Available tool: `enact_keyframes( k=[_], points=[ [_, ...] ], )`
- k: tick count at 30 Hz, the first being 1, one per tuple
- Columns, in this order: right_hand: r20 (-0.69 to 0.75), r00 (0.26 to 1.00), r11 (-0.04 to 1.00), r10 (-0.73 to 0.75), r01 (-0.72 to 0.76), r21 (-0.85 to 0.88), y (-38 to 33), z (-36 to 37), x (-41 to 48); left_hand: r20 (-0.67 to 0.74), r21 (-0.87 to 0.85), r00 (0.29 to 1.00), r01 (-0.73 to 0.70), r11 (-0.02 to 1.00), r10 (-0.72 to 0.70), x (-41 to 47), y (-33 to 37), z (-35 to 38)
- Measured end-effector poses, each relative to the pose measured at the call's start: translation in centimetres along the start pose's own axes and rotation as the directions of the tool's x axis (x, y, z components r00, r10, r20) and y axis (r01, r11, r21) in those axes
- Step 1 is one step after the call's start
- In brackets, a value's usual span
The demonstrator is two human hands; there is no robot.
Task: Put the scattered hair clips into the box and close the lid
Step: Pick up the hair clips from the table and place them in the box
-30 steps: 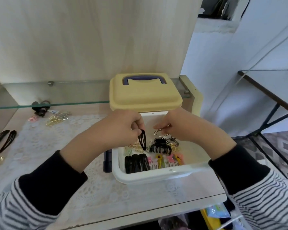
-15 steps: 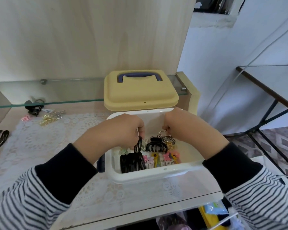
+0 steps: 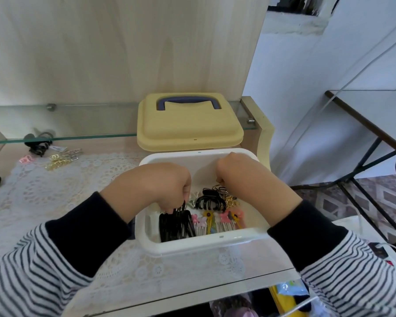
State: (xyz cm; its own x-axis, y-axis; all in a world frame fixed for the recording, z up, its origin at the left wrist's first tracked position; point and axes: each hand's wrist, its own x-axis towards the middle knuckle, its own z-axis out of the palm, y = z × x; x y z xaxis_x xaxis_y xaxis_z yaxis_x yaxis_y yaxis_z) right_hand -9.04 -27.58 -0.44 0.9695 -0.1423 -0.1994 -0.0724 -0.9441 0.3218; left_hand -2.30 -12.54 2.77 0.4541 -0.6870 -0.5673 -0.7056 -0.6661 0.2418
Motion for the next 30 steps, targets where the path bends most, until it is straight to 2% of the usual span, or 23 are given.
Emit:
enact_keyframes(
  k=[3, 7, 13, 17, 20, 24, 30],
  points=[
    [0.006, 0.999, 0.999, 0.044, -0.044, 0.022, -0.2, 0.4, 0.1, 0.002, 0.048, 1.000, -0.003, 0.999, 0.003, 0.3, 0.0, 0.3],
    [0.003, 0.995, 0.985, 0.098, -0.098, 0.142, -0.4, 0.1, -0.2, -0.055, 0.069, 0.998, -0.013, 0.998, 0.016, 0.5, -0.1, 0.7],
    [-0.016, 0.999, 0.974, 0.034, -0.029, 0.225, 0.0, -0.7, -0.5, -0.143, 0.109, 0.989, -0.018, 0.994, 0.033, 0.8, -0.2, 1.7],
    [-0.015, 0.999, 0.981, 0.045, -0.042, 0.189, -0.1, -0.4, -0.3, -0.138, 0.189, 0.989, -0.030, 0.982, 0.057, 0.5, -0.2, 2.0],
    [-0.039, 0.999, 0.992, 0.037, -0.032, 0.126, -0.4, -0.4, -0.3, -0.189, 0.186, 0.980, -0.031, 0.982, 0.067, 0.2, -0.3, 2.1],
    [-0.077, 0.995, 0.984, 0.067, -0.053, 0.171, -0.1, -0.7, -0.4, -0.330, 0.219, 0.937, -0.041, 0.975, 0.114, -0.5, -0.9, 1.9],
    [-0.059, 0.993, 0.915, 0.100, -0.069, 0.398, 1.0, -2.0, -1.3, -0.502, 0.246, 0.830, -0.131, 0.960, 0.242, -1.5, -2.5, 1.6]
  ],
)
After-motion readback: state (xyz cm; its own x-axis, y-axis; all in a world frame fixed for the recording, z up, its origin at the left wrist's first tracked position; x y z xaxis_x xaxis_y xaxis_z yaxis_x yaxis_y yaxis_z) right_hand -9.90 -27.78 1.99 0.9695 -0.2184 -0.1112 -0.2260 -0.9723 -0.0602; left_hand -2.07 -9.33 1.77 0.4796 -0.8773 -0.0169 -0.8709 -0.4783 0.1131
